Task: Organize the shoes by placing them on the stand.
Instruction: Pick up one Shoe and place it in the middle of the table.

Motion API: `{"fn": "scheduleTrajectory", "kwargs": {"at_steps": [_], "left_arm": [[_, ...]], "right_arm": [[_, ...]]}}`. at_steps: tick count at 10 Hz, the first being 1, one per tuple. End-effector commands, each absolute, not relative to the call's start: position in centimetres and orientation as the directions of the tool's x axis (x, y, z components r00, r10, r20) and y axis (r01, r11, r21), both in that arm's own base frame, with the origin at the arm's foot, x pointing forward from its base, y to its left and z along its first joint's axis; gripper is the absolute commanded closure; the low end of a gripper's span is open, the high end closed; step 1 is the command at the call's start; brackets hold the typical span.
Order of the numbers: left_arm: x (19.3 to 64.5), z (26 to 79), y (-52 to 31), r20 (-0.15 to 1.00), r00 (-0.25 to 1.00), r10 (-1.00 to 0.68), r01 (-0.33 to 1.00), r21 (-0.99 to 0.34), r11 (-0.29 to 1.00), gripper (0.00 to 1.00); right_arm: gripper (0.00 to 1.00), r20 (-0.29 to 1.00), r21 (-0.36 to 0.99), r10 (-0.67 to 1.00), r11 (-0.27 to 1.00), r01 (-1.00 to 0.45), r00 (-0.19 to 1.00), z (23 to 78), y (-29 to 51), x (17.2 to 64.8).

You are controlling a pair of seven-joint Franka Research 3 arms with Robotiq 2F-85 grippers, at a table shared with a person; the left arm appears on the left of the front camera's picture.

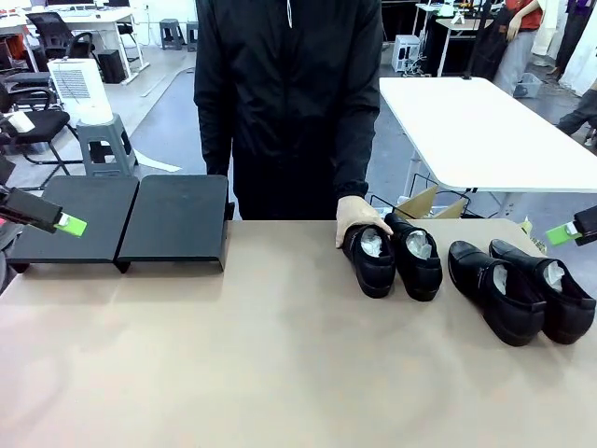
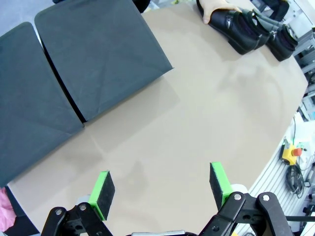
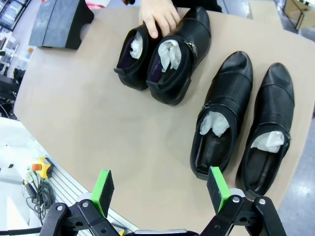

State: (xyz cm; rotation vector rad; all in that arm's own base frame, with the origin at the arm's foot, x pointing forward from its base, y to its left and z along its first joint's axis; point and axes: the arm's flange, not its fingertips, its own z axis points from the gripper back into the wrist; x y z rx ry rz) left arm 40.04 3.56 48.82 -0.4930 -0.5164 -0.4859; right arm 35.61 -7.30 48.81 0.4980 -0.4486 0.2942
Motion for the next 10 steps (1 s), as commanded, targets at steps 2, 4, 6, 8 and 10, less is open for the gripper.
{"fn": "scheduleTrajectory", "kwargs": {"at_steps": [2, 4, 6, 8, 10], "left_arm": [[40.1, 48.8, 3.7, 0.581, 0.753, -0.309, 0.562, -0.324, 0.761, 0.00], [40.1, 48.8, 3.7, 0.581, 0.753, -0.309, 0.562, -0.324, 0.761, 0.00], [40.1, 48.8, 3.7, 0.581, 0.753, -0.309, 0.562, -0.324, 0.761, 0.00], [40.1, 48.8, 3.7, 0.581, 0.753, -0.309, 0.562, -0.324, 0.761, 0.00], [40.1, 48.8, 3.7, 0.581, 0.753, -0.309, 0.562, -0.324, 0.761, 0.00]], "right_arm": [[0.00, 0.455, 0.335, 0.184, 0.871, -0.359, 0.871, 49.7, -6.1, 35.1], [0.00, 0.423, 0.260, 0.206, 0.905, -0.336, 0.882, 50.2, -5.2, 34.6], [0.00, 0.399, 0.147, 0.232, 0.939, -0.311, 0.887, 50.9, -3.9, 34.5], [0.00, 0.405, 0.091, 0.201, 0.962, -0.258, 0.892, 51.2, -4.2, 34.5], [0.00, 0.409, 0.157, 0.242, 0.931, -0.329, 0.880, 51.1, -4.1, 35.0]]}}
